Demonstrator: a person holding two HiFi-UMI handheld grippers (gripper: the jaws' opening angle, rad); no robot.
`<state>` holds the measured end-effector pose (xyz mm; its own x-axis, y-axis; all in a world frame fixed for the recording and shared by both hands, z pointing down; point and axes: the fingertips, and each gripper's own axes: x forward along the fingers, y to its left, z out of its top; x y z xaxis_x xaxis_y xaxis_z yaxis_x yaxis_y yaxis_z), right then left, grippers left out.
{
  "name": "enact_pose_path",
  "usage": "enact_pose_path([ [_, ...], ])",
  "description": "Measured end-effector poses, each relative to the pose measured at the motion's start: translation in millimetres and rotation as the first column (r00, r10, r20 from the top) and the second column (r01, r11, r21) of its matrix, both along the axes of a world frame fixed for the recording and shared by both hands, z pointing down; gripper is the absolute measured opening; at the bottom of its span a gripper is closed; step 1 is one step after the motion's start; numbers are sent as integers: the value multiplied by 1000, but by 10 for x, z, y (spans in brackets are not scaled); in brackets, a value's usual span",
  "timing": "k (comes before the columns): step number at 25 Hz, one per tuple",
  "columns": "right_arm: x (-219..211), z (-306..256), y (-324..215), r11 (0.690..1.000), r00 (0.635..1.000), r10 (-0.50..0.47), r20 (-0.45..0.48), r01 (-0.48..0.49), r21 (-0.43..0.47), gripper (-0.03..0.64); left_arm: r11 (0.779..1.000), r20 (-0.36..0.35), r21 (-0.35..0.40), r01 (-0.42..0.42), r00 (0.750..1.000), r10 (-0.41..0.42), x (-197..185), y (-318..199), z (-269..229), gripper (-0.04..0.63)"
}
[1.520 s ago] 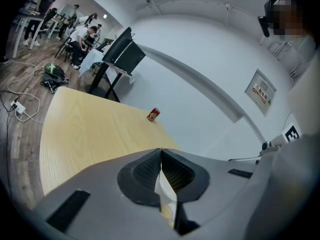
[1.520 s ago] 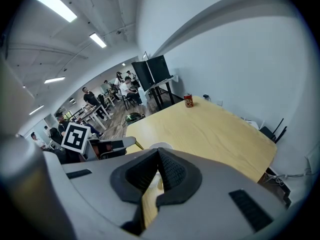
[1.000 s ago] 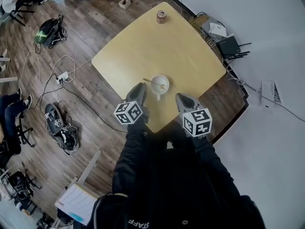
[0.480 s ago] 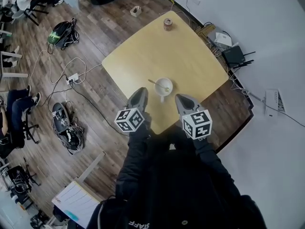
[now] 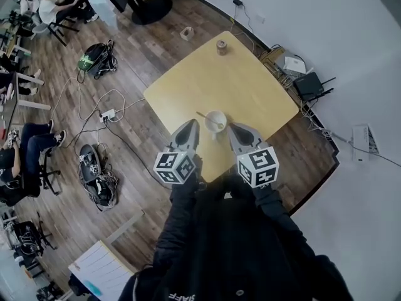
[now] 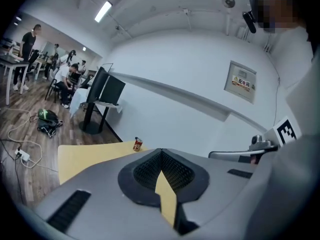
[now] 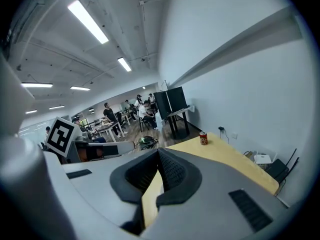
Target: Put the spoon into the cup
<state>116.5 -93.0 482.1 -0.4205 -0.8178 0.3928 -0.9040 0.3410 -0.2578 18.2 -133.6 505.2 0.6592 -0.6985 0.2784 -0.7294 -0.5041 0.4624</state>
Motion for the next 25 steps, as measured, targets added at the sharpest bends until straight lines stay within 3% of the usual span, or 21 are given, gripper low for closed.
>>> enact_pose_path([
  [6,52,-375,66,996,1000,-10,20,8,93,21,995,38,98,-37,999,33,249,146,-463,34],
  [14,176,-656,178,987,999,-12,29,7,161,21,987,25,159,-21,1000,17,345,212,-851,34],
  [25,220,-771,243,979,999,-16,43,7,204,21,985,59,174,-2,998,-8,306,294,-887,34],
])
